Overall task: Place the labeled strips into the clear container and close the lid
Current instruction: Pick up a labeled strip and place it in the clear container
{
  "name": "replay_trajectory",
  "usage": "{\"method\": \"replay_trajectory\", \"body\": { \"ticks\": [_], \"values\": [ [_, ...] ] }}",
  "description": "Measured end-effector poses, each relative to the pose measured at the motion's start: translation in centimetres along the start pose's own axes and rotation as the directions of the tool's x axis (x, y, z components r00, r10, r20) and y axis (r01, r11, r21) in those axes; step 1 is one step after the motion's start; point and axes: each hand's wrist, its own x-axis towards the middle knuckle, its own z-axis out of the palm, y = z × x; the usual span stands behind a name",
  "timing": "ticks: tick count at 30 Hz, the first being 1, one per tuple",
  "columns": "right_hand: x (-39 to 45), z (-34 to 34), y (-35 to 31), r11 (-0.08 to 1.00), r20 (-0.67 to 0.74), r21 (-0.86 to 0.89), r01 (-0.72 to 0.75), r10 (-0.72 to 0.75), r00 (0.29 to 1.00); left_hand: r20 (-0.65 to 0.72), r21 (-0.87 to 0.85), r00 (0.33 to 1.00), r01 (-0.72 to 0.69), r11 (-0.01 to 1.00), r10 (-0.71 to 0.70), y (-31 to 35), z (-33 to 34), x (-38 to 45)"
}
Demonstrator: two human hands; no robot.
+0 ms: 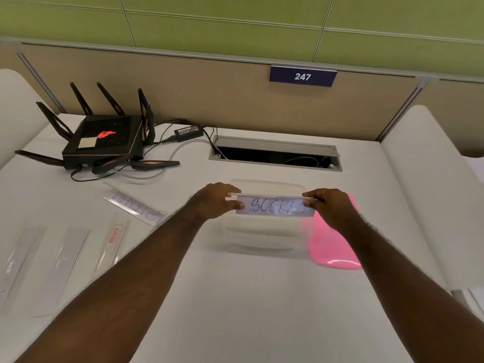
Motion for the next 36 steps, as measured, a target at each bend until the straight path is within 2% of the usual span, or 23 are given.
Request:
{"method": "replay_trajectory", "body": {
  "ticks": [3, 5, 8, 10, 12, 17, 22, 28, 31, 33, 36],
  "values": [
    [-0.2, 0.8, 1.1, 0.994, 0.032, -0.101, -0.037, 0.041, 0.999, -0.047, 0.268, 0.998, -0.022, 0.963, 0.036, 0.5, 1.2, -0.1],
    [-0.2, 1.3, 1.5, 0.962, 0.018, -0.274, 0.0, 0.005, 1.0, -0.06, 0.408, 0.996, -0.042, 0.912, 0.072, 0.9, 2.0, 0.0],
    [0.0, 2.3, 1.8, 0.801, 0.051, -0.586, 0.125, -0.117, 0.992, -0.015, 0.613, 0.996, -0.064, 0.788, 0.093, 1.1, 3.0, 0.3],
    [0.5, 3.0, 1.7, 0.702, 0.097, -0.691, 0.171, -0.144, 0.985, 0.01, 0.713, 0.995, -0.078, 0.697, 0.102, 1.2, 3.7, 0.6],
    [0.9, 3.5, 1.6, 0.641, 0.129, -0.742, 0.195, -0.149, 0.98, 0.027, 0.758, 0.994, -0.088, 0.647, 0.104, 1.5, 4.3, 1.0],
    [1.5, 4.3, 0.9, 0.489, 0.207, -0.831, 0.265, -0.171, 0.963, 0.035, 0.793, 0.993, -0.096, 0.601, 0.113, 2.0, 4.9, 1.5],
    [1.6, 5.2, -0.4, 0.399, 0.25, -0.869, 0.291, -0.153, 0.956, 0.084, 0.818, 0.994, -0.113, 0.565, 0.076, 2.6, 5.4, 1.7],
    [1.9, 5.9, -0.8, 0.393, 0.311, -0.864, 0.316, -0.079, 0.947, 0.144, 0.812, 0.987, -0.157, 0.563, 0.069, 2.4, 5.9, 1.9],
    [2.2, 5.6, -0.9, 0.474, 0.301, -0.826, 0.304, -0.085, 0.95, 0.131, 0.749, 0.984, -0.177, 0.639, 0.119, 2.4, 5.7, 2.1],
    [2.7, 5.2, -1.4, 0.569, 0.253, -0.775, 0.274, -0.118, 0.96, 0.038, 0.661, 0.975, -0.189, 0.726, 0.219, 2.4, 5.0, 1.9],
    [3.4, 4.8, -2.9, 0.686, 0.139, -0.688, 0.237, -0.196, 0.971, -0.237, 0.535, 0.905, -0.181, 0.825, 0.352, 1.6, 3.2, 0.7]
  ]
}}
